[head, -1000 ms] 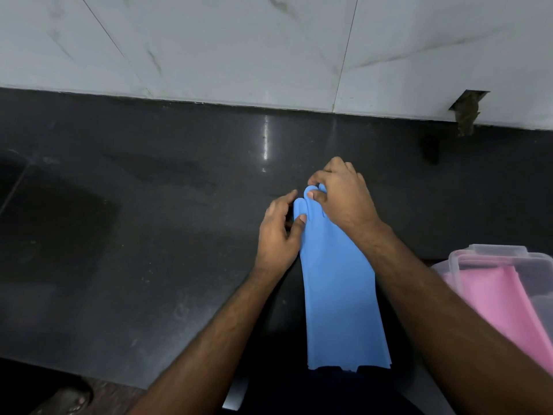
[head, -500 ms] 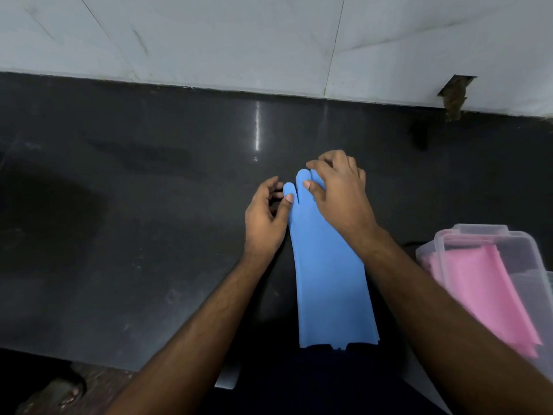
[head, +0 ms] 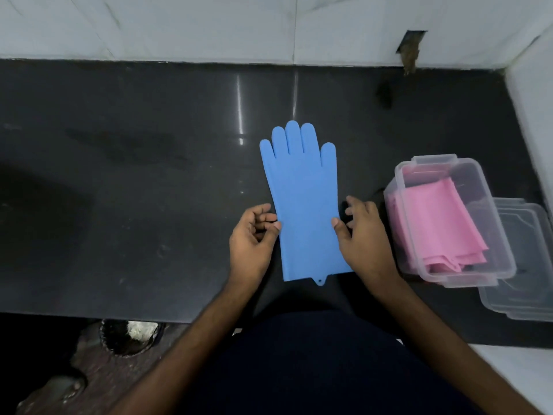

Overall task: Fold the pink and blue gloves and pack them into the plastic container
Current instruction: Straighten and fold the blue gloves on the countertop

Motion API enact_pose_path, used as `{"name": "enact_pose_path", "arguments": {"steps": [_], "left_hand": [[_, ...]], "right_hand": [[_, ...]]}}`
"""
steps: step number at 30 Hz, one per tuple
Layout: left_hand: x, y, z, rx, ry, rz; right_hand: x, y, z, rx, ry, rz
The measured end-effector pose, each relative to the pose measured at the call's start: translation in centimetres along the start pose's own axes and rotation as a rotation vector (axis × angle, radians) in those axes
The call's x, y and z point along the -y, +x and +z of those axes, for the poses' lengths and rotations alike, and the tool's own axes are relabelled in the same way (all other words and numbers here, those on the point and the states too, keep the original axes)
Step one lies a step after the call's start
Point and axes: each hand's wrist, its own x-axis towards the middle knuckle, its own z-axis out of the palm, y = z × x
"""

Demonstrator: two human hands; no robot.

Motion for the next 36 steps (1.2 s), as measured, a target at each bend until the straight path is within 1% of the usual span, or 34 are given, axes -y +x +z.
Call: {"name": "enact_pose_path", "arguments": {"steps": [4, 7, 13, 18, 23, 30, 36], "left_hand": [[-0.8, -0.1, 0.6, -0.014, -0.008, -0.03], [-0.9, 0.2, 0.9, -0.041, 0.038, -0.029], [-0.7, -0.3, 0.9, -0.016, 0.235, 0.132], [-0.4, -0.6, 1.0, -0.009, 0.32, 0.196], [-0.4, -0.1, 0.8, -0.063, 0.296, 0.156], [-0.1, -0.1, 0.8, -0.056, 0.332, 0.155], [-0.7, -1.1, 0.6, -0.051, 0.333, 0.148]], "right_hand": [[0.2, 0.6, -0.1, -0.044, 0.062, 0.004], [0.4, 1.1, -0.2, -0.047, 0.064, 0.03], [-0.1, 1.2, -0.4, -0.069, 0.028, 0.058], [-0.4, 1.0, -0.2, -0.038, 0.009, -0.032], [-0.8, 0.7, 0.2, -0.054, 0.036, -0.034], [-1.1, 0.6, 0.2, -0.065, 0.031, -0.05], [-1.5, -1.5, -0.5, -0.03, 0.002, -0.061]]}}
